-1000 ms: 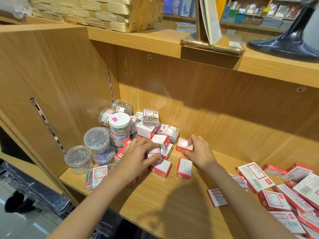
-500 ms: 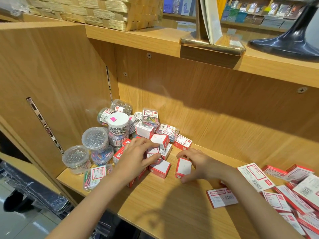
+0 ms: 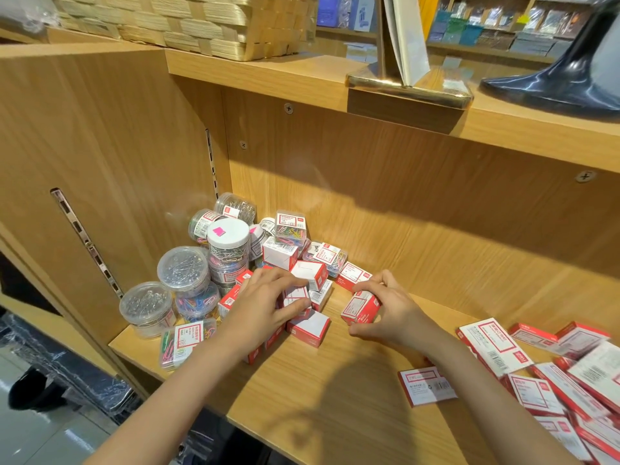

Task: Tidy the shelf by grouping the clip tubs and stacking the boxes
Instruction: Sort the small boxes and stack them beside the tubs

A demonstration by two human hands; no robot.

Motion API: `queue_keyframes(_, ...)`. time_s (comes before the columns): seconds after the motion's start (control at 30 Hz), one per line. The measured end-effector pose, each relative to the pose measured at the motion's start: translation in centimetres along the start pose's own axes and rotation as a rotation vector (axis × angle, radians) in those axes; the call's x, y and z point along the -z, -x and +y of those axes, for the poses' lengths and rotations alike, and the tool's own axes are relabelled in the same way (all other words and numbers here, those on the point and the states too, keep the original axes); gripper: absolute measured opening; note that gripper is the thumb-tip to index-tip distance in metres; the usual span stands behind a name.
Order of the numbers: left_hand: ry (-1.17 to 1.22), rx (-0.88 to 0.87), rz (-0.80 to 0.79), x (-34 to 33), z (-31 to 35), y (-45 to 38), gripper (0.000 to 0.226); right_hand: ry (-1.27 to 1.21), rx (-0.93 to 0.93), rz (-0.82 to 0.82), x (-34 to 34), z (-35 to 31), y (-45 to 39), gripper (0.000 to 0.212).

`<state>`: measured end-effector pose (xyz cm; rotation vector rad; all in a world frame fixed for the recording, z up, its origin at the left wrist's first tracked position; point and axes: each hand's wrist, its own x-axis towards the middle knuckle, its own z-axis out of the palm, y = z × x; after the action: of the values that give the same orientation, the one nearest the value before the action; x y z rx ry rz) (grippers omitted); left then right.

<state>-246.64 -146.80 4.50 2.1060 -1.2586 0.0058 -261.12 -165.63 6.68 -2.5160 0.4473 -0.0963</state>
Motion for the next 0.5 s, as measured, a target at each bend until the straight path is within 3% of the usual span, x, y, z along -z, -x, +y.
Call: queue_keyframes(0.5, 0.017, 0.022, 0.007, 0.2, 0.4, 0.1, 0.066, -0.064, 0.094, -0.132, 0.1, 2.2, 1.5, 0.074)
